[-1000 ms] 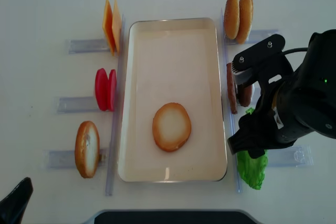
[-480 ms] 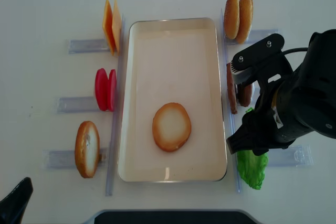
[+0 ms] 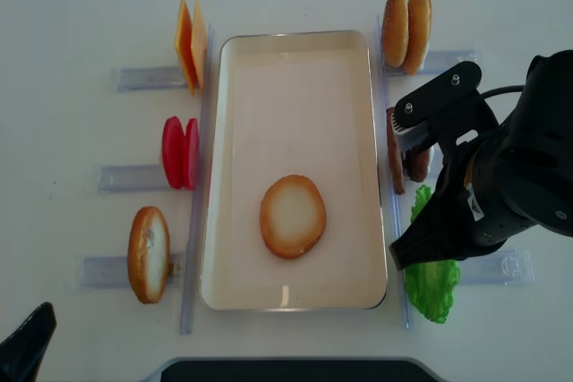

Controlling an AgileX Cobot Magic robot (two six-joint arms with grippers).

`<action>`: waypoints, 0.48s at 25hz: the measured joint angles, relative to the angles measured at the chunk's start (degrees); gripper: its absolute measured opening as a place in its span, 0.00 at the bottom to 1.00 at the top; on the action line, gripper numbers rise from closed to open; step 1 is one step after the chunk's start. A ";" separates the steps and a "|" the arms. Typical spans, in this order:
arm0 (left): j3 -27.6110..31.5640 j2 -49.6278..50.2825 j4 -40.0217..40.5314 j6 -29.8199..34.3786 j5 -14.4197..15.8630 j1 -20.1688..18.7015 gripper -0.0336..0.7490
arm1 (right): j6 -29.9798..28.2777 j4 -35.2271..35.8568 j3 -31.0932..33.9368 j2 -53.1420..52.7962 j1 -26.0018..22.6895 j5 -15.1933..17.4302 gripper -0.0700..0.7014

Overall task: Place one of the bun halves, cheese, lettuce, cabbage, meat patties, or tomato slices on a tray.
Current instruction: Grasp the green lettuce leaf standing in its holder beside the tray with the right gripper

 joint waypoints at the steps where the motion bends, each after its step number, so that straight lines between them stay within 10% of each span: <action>1: 0.00 0.00 0.00 0.00 0.00 0.00 0.92 | -0.50 0.00 0.00 0.00 0.00 0.00 0.15; 12: 0.00 0.00 0.00 0.00 0.00 0.00 0.91 | -1.92 1.10 -0.43 0.00 0.00 0.25 0.12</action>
